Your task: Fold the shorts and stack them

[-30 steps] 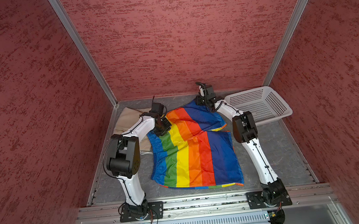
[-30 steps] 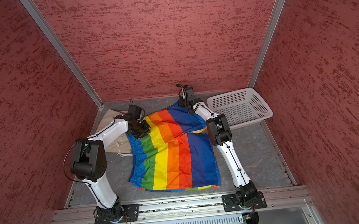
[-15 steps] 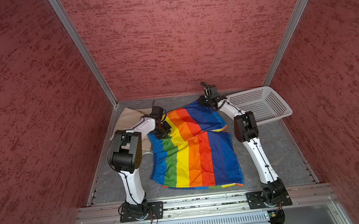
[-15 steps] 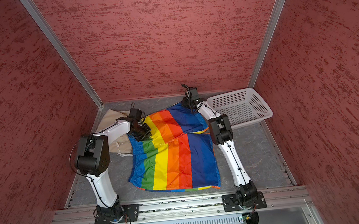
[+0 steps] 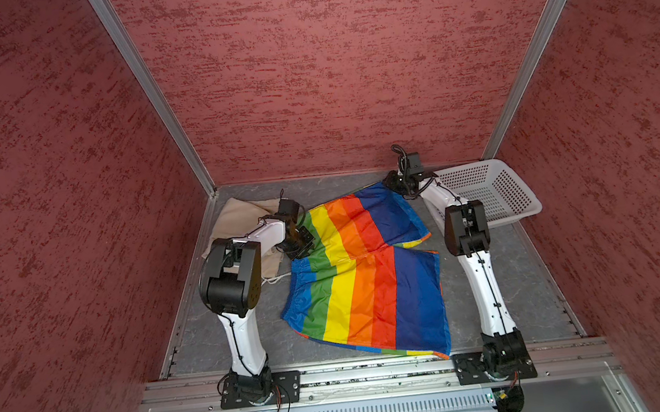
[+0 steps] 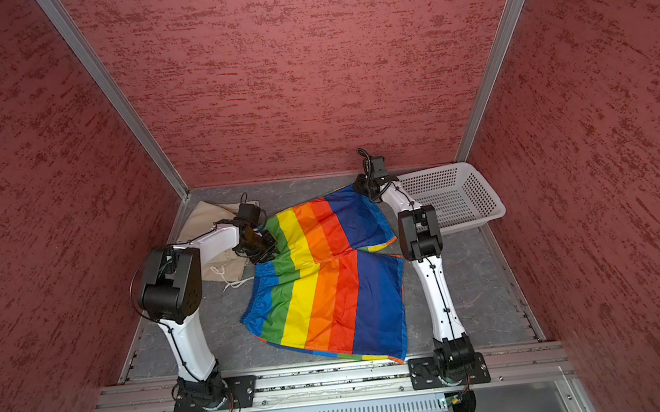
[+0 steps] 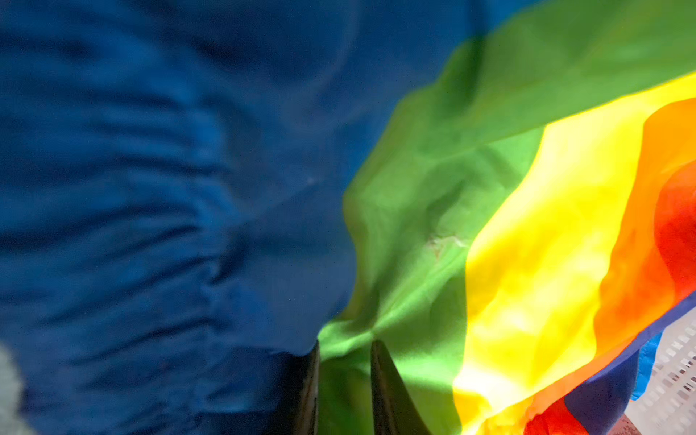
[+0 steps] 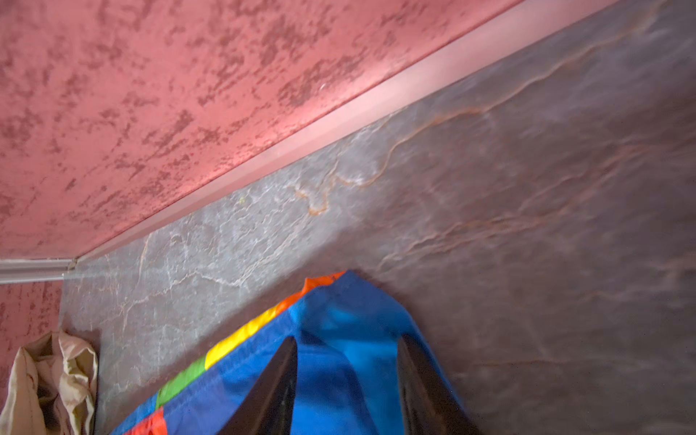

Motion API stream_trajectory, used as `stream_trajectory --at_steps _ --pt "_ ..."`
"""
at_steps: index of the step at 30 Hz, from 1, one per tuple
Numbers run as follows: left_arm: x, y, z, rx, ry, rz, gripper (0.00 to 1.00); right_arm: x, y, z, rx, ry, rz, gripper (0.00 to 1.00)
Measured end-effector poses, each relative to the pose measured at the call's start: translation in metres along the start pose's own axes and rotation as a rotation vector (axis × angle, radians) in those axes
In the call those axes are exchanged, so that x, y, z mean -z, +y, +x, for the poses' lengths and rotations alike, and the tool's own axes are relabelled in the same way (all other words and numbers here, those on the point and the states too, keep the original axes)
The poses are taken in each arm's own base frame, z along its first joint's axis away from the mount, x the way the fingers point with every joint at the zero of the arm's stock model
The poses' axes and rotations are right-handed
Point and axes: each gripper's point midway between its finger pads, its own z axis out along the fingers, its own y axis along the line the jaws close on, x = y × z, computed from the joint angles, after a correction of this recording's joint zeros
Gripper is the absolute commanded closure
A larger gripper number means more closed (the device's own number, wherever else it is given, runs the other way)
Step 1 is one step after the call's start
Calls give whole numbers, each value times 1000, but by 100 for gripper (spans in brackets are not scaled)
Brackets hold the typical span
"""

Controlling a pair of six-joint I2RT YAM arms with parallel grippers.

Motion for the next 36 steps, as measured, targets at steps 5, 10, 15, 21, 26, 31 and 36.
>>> stream_trajectory --at_steps 5,10,15,21,26,31,36 --pt "18 -25 -6 -31 -31 42 71 11 33 23 95 49 -9 49" --pt "77 -49 0 -75 -114 124 69 75 96 57 234 50 4 42" --pt "151 -41 22 -112 -239 210 64 185 154 90 374 -56 -5 36" --pt "140 38 76 -79 -184 102 61 257 117 175 474 -24 127 35" --pt "118 103 122 -45 -84 -14 60 294 35 271 511 199 322 38" --pt "115 129 146 -33 -52 -39 60 346 8 322 504 320 378 44" --pt "108 145 163 -29 -5 -84 57 376 -4 371 577 477 435 45"
